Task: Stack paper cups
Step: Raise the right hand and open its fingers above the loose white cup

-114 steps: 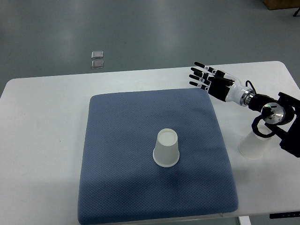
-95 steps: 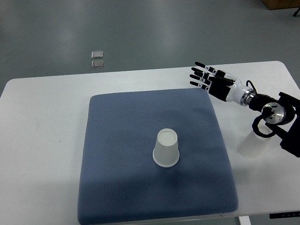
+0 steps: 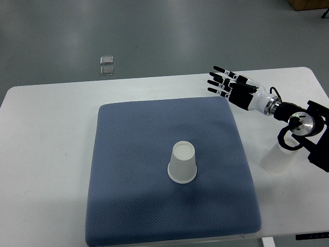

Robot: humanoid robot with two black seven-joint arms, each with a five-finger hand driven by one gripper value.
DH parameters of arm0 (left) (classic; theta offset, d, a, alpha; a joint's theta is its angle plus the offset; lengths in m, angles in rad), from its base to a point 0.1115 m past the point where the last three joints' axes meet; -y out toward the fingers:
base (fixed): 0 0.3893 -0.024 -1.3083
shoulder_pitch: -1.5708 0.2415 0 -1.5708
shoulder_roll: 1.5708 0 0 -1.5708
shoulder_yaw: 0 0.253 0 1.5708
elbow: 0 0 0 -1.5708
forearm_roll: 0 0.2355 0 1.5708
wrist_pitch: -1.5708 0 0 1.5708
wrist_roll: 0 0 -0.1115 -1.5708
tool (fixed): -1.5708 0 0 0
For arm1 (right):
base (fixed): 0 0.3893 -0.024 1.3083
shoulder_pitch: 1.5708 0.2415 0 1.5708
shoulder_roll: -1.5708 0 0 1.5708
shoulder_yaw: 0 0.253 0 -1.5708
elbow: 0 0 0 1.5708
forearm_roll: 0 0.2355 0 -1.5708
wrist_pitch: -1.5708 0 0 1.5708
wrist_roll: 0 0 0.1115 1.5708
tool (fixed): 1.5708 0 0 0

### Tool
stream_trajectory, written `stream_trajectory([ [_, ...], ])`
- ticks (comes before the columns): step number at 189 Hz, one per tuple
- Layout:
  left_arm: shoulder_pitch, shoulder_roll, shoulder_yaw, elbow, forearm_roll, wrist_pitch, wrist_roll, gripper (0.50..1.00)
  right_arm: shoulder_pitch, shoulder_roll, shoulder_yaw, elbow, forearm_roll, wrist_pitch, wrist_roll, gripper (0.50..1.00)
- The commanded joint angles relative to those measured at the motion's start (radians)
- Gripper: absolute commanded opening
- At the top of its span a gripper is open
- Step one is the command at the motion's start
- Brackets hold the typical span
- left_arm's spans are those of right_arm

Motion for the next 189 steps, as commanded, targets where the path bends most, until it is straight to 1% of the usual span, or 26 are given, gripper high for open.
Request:
stream_trajectory([
  [1, 0.000, 0.000, -0.002, -0.002, 0.000, 0.000, 0.000, 1.000, 0.000, -0.007, 0.006, -0.003, 0.002, 0.000, 0.000, 0.924],
  [55, 0.000, 0.000, -0.001, 0.000, 0.000, 0.000, 0.000, 1.000, 0.009, -0.064, 0.049, -0.005, 0.014, -0.016, 0.008, 0.924],
  [91, 0.000, 0.000, -0.002, -0.002, 0.000, 0.000, 0.000, 1.000, 0.012, -0.072, 0.050, 0.002, -0.003, -0.002, 0.003, 0.924],
  [112, 0.000, 0.000, -0.001, -0.002, 0.000, 0.000, 0.000, 1.000, 0.014, -0.076, 0.049, 0.002, -0.035, -0.005, 0.012, 0.919],
  [144, 0.000, 0.000, -0.001, -0.002, 0.000, 0.000, 0.000, 1.000, 0.012, -0.151, 0.049, 0.012, -0.072, -0.002, 0.014, 0.921],
  [158, 0.000, 0.000, -0.001, -0.002, 0.000, 0.000, 0.000, 1.000, 0.008, -0.190, 0.049, 0.023, -0.123, 0.024, 0.038, 0.921],
  [168, 0.000, 0.000, -0.001, -0.002, 0.000, 0.000, 0.000, 1.000, 0.003, -0.228, 0.052, 0.028, -0.169, 0.046, 0.078, 0.919],
  [181, 0.000, 0.000, -0.001, -0.002, 0.000, 0.000, 0.000, 1.000, 0.001, -0.250, 0.049, 0.032, -0.190, 0.050, 0.112, 0.921],
  [189, 0.000, 0.000, -0.002, -0.002, 0.000, 0.000, 0.000, 1.000, 0.003, -0.254, 0.043, 0.032, -0.198, 0.052, 0.121, 0.921],
])
